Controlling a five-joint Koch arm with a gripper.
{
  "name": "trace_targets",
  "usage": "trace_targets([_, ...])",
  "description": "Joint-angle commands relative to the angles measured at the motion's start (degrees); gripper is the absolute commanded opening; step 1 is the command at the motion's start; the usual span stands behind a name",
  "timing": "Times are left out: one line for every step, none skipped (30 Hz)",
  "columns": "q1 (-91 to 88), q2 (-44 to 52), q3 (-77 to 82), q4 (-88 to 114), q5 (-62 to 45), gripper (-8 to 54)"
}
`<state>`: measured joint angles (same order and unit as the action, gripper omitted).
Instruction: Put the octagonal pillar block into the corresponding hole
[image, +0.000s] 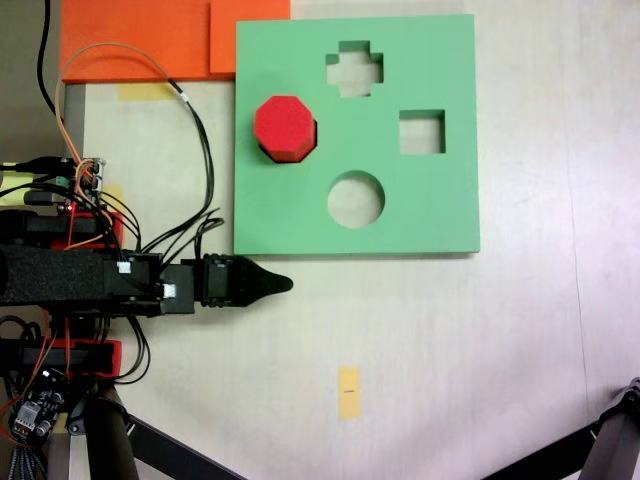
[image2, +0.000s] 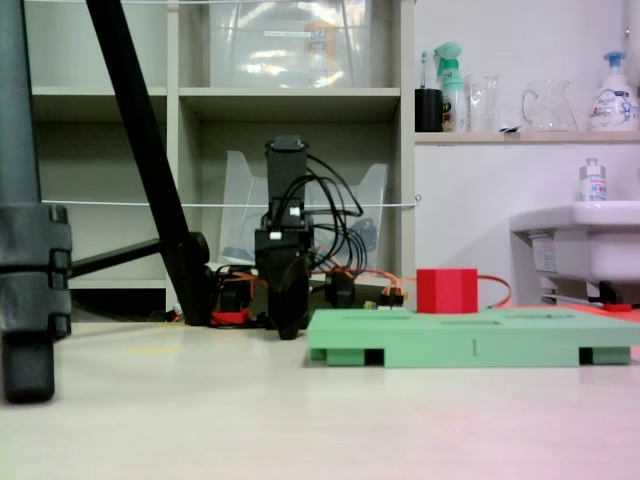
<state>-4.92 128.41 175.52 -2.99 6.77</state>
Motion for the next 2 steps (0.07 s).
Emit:
trace_targets([-0.26, 3.52, 3.96, 0.26, 1.05, 33.8])
trace_targets([-0.26, 3.52, 3.96, 0.26, 1.05, 33.8])
